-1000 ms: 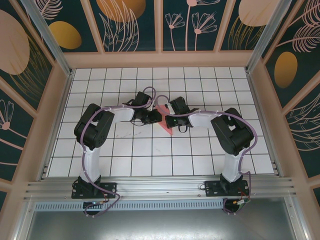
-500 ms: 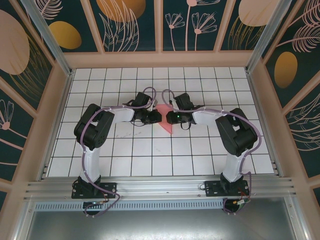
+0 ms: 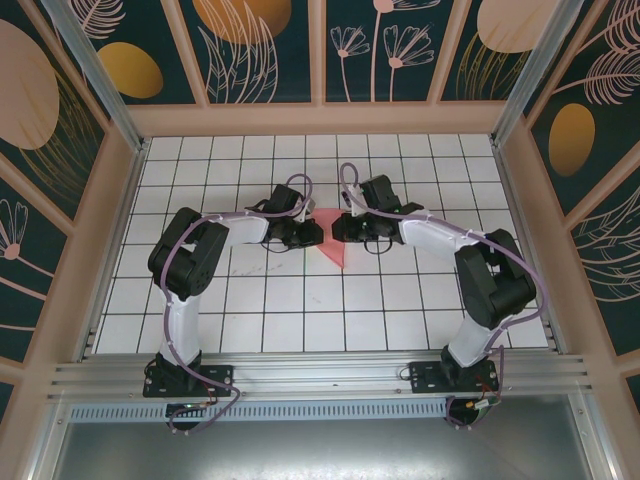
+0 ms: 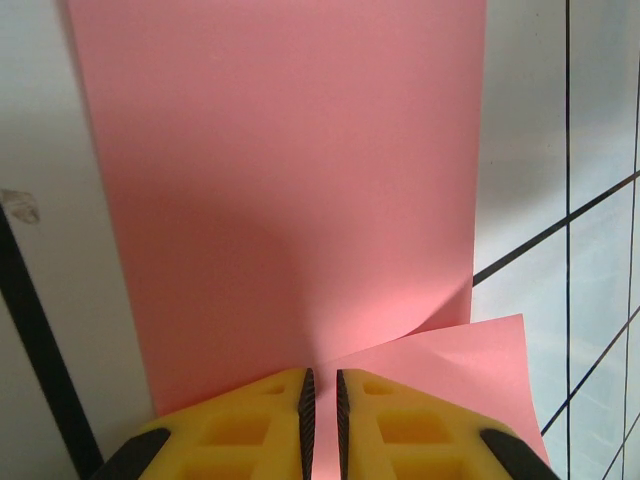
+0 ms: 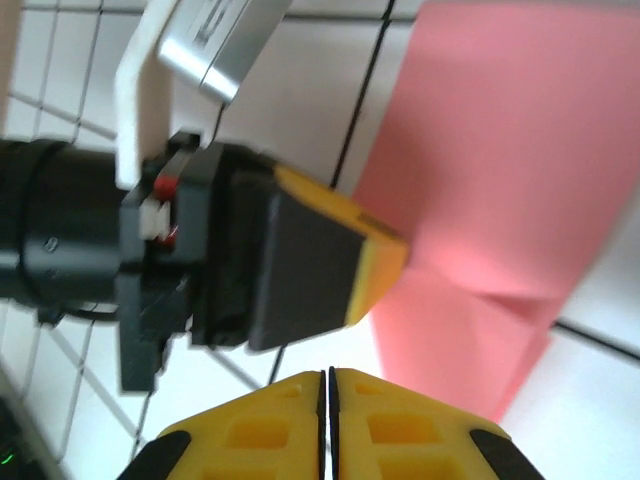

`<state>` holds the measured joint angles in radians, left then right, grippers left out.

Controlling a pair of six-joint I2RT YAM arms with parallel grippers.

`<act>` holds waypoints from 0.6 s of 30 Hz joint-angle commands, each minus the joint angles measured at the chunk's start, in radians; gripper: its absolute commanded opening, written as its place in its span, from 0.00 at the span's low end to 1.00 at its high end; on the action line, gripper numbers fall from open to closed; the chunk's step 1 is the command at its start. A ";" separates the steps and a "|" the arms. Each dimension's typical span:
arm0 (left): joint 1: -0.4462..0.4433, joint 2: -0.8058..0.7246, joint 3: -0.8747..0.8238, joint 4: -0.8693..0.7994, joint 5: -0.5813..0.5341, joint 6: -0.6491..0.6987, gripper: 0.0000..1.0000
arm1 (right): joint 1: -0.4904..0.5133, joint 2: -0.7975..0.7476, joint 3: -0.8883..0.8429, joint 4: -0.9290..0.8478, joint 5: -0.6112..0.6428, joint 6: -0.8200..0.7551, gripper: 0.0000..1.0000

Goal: Fold a paper plane with a square sheet of paper (fold left side to right side)
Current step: Third fold the triangle at the center of the table.

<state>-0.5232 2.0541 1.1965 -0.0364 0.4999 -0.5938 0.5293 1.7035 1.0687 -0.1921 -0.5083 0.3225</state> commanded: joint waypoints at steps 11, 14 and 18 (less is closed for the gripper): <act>-0.003 0.054 -0.037 -0.085 -0.083 0.034 0.19 | 0.046 0.105 -0.007 -0.084 -0.035 0.020 0.10; -0.003 0.052 -0.040 -0.084 -0.086 0.033 0.19 | 0.045 0.120 -0.010 -0.103 -0.009 0.012 0.10; -0.002 0.052 -0.037 -0.087 -0.086 0.034 0.19 | 0.046 0.130 -0.019 -0.119 0.014 0.009 0.10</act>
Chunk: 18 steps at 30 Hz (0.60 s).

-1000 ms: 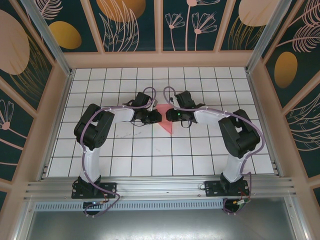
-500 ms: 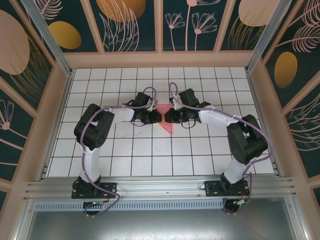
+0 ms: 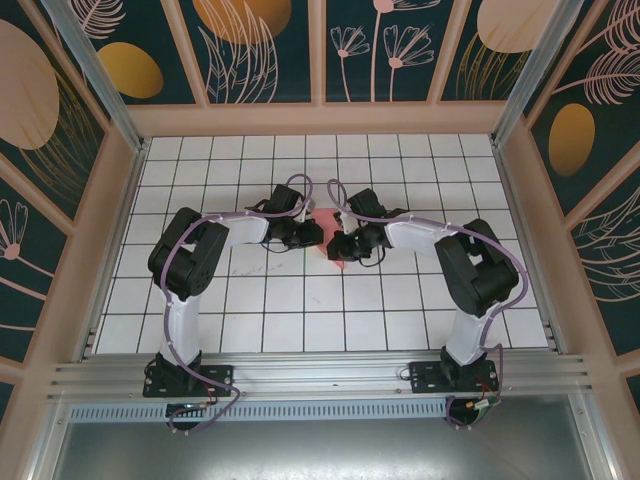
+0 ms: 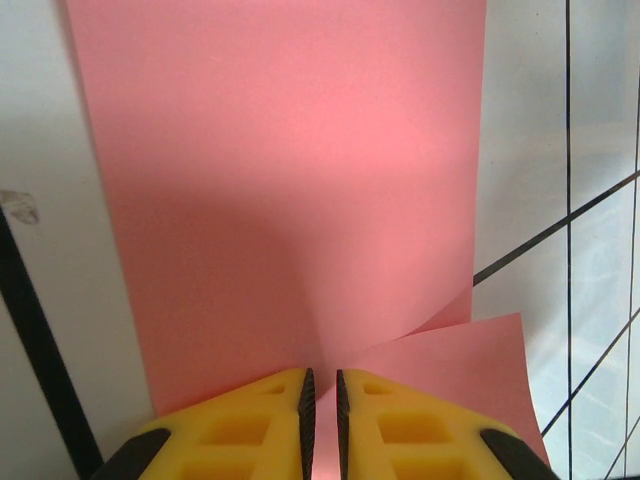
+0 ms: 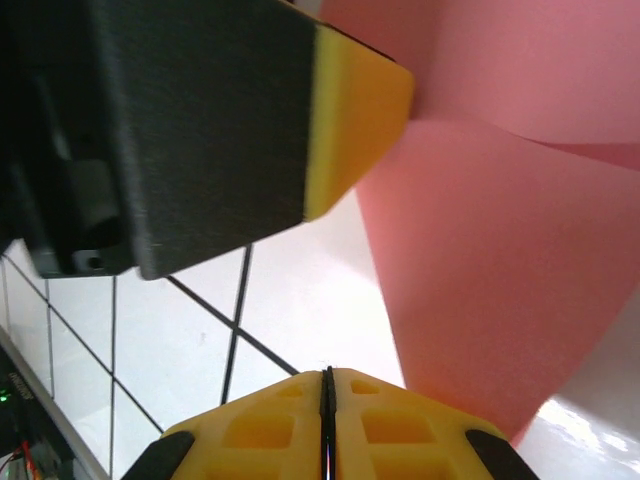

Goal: Fold a paper plane with a square sheet of paper (fold left side to right side)
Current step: Third fold the triangle at the center of the table.

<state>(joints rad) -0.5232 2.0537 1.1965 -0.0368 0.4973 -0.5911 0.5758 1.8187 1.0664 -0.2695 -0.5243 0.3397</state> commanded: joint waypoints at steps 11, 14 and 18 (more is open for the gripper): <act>-0.003 0.054 -0.031 -0.093 -0.090 0.036 0.19 | -0.001 0.035 -0.036 -0.060 0.059 -0.019 0.10; -0.003 0.052 -0.031 -0.095 -0.091 0.036 0.19 | -0.001 0.043 -0.036 -0.064 0.057 -0.018 0.10; -0.003 0.053 -0.029 -0.097 -0.092 0.038 0.19 | 0.001 0.047 -0.042 -0.066 0.059 -0.016 0.11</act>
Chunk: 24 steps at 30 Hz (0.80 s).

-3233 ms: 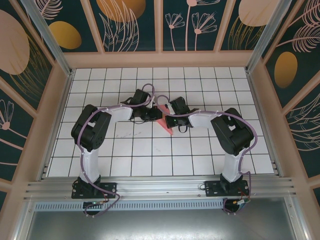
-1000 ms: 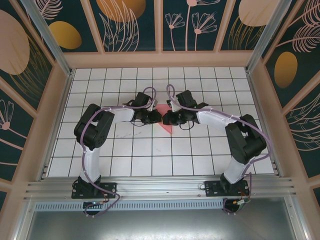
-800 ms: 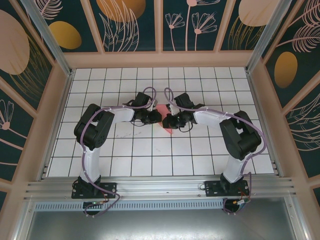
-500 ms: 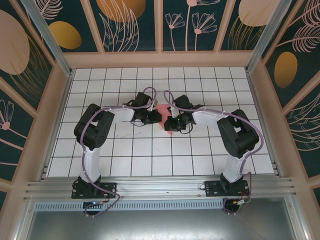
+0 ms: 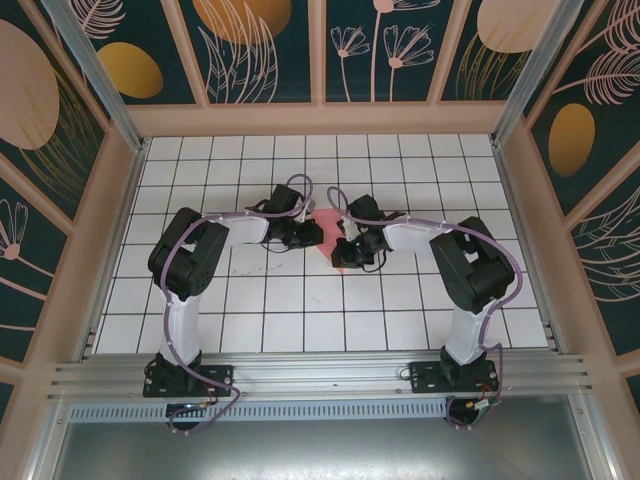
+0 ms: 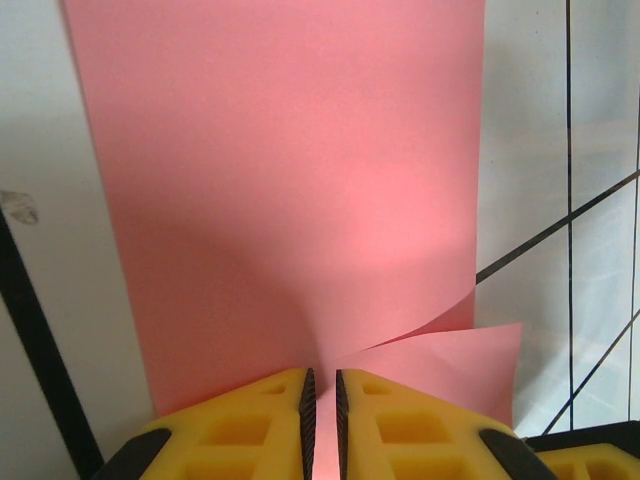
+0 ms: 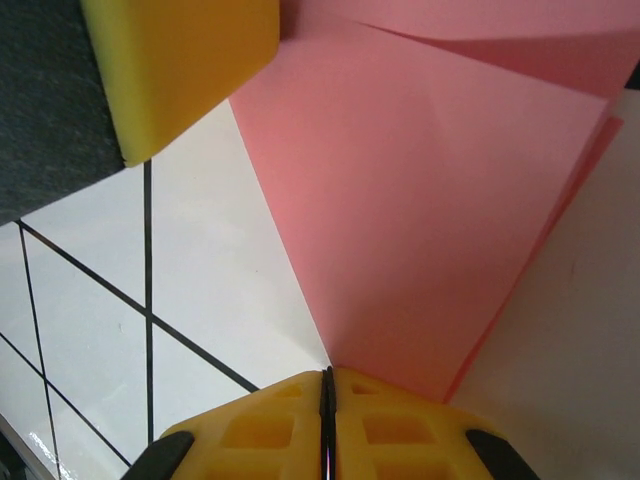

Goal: Fold a paper plane with a square sheet of paper (fold left side to right side)
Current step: Third fold the triangle at the center of the table.

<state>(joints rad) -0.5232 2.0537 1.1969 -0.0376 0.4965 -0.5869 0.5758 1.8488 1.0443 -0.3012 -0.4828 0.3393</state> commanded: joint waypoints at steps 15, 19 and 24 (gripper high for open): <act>-0.002 0.059 -0.023 -0.104 -0.099 0.039 0.19 | 0.000 0.006 -0.046 -0.076 0.032 -0.014 0.11; -0.003 0.061 -0.017 -0.111 -0.102 0.041 0.19 | -0.001 -0.018 -0.076 -0.084 0.023 -0.007 0.09; -0.003 0.063 -0.013 -0.120 -0.113 0.048 0.19 | 0.000 -0.047 -0.116 -0.090 0.025 0.004 0.09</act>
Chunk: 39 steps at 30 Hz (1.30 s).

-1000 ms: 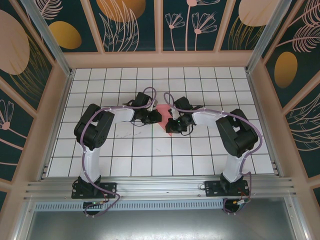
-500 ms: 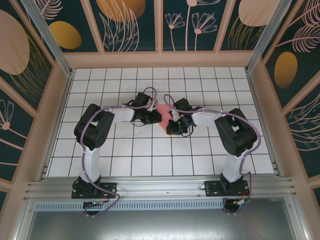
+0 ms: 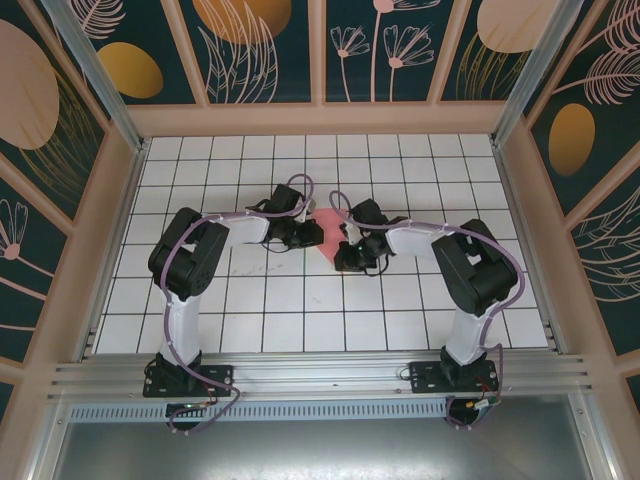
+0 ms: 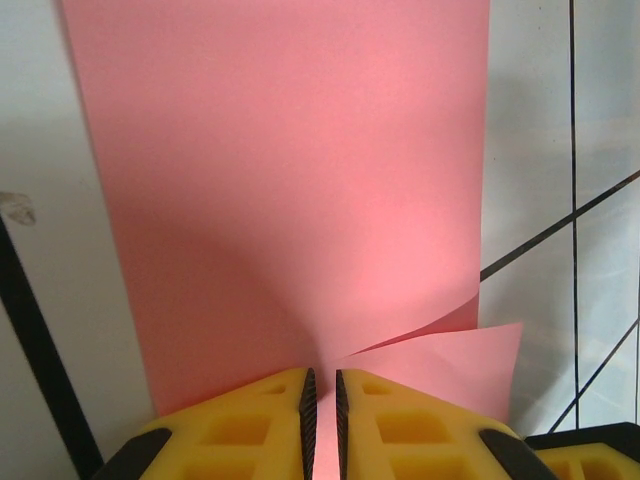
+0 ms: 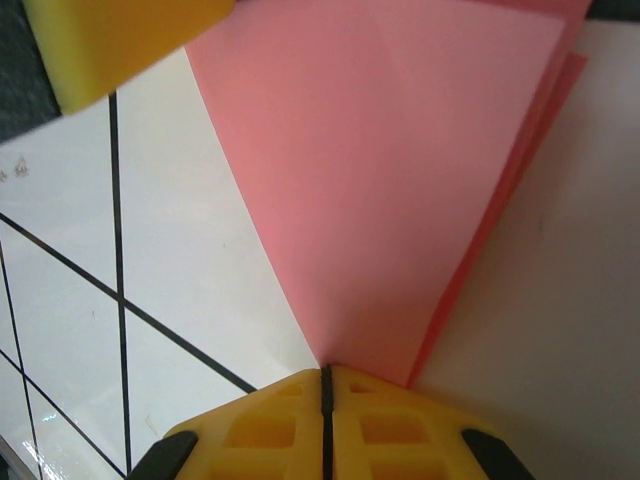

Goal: Fold a paper plane with a square sheet of paper (fold left side to right side)
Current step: Third fold the triangle at the center of the table.

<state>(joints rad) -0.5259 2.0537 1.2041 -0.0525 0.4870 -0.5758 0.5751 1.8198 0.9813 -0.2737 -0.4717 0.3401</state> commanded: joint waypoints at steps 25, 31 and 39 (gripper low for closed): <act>-0.002 0.050 -0.014 -0.095 -0.097 0.024 0.19 | -0.017 -0.033 0.067 0.009 -0.025 0.068 0.00; -0.003 0.044 -0.010 -0.096 -0.093 0.024 0.19 | -0.017 0.035 0.068 -0.012 -0.004 0.074 0.00; -0.002 -0.007 0.017 -0.102 -0.091 0.022 0.22 | -0.021 0.055 0.020 -0.056 0.062 0.077 0.00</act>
<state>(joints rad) -0.5323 2.0506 1.2190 -0.0753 0.4736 -0.5694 0.5625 1.8561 1.0313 -0.2699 -0.4648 0.4034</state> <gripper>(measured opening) 0.215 0.048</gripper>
